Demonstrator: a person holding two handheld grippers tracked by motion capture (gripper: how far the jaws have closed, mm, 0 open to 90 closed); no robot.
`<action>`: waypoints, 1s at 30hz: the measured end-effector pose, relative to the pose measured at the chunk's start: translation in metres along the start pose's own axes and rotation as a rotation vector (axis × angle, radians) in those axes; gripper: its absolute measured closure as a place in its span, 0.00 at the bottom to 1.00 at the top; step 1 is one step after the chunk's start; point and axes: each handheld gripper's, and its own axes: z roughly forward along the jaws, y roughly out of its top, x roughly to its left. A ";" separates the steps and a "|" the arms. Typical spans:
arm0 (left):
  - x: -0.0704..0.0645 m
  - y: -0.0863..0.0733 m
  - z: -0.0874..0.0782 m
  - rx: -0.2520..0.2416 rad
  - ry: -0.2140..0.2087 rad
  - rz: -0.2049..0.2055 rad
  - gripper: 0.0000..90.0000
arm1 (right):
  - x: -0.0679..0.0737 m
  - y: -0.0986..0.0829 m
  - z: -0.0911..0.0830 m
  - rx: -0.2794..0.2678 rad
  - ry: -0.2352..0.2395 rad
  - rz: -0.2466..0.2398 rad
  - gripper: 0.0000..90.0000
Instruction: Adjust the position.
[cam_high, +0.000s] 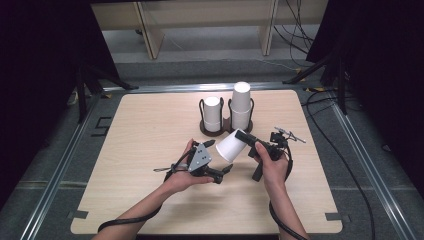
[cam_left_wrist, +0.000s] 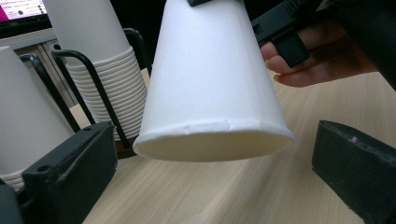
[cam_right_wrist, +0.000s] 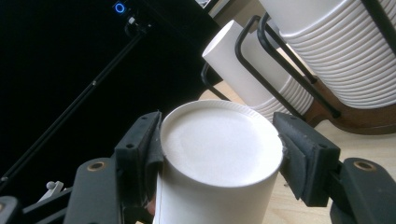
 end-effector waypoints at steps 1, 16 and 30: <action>0.000 0.000 0.001 0.000 -0.001 0.001 0.00 | -0.001 0.000 -0.001 0.003 -0.002 -0.007 0.40; -0.002 -0.003 0.010 -0.004 0.007 -0.003 0.04 | -0.006 -0.003 -0.003 0.023 0.027 0.016 0.40; -0.003 -0.006 0.012 -0.012 0.002 -0.006 0.16 | -0.004 -0.003 -0.004 0.022 0.036 0.037 0.40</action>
